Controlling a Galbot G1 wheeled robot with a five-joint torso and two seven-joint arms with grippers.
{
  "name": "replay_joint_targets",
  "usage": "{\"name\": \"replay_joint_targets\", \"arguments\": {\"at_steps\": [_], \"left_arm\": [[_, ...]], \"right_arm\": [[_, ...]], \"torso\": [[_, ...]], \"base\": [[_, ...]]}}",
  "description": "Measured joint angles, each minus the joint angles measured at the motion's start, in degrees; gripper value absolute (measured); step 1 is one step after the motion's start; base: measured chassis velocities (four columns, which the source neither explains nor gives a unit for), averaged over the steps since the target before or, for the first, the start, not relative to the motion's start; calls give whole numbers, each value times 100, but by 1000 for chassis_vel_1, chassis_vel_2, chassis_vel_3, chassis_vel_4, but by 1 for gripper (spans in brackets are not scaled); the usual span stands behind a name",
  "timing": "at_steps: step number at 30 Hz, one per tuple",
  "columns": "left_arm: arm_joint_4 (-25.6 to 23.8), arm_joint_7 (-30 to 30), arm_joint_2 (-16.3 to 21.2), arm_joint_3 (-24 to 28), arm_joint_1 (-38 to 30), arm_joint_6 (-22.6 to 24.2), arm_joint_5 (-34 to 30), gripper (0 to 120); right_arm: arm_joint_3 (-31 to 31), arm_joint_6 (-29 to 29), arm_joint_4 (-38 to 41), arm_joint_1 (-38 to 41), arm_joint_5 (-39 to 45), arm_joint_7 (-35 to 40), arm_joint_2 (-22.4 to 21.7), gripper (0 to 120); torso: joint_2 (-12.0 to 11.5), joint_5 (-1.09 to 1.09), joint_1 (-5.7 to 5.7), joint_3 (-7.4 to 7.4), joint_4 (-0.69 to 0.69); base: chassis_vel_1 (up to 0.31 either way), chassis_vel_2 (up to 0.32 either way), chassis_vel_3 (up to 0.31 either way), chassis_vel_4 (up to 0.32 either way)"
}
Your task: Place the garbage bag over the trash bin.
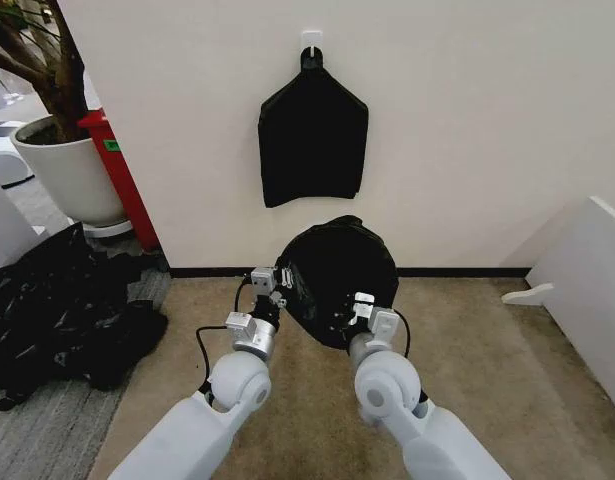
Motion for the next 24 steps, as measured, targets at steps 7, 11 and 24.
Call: {"name": "replay_joint_targets", "arguments": {"at_steps": [7, 11, 24], "left_arm": [[39, 84, -4, -12, 41, -24, 7, 1], [76, 113, 6, -15, 50, -52, 16, 1], [-14, 162, 0, 95, 37, -93, 69, 1]], "right_arm": [[60, -10, 213, 209, 2, 1, -158, 33], [130, -58, 387, 317, 118, 3, -244, 44], [-5, 174, -625, 1163, 296, 274, 333, 95]], "torso": [[0, 0, 0, 0, 0], [0, 0, 0, 0, -1], [0, 0, 0, 0, 0]], "base": [[0, 0, 0, 0], [0, 0, 0, 0], [0, 0, 0, 0]]}}
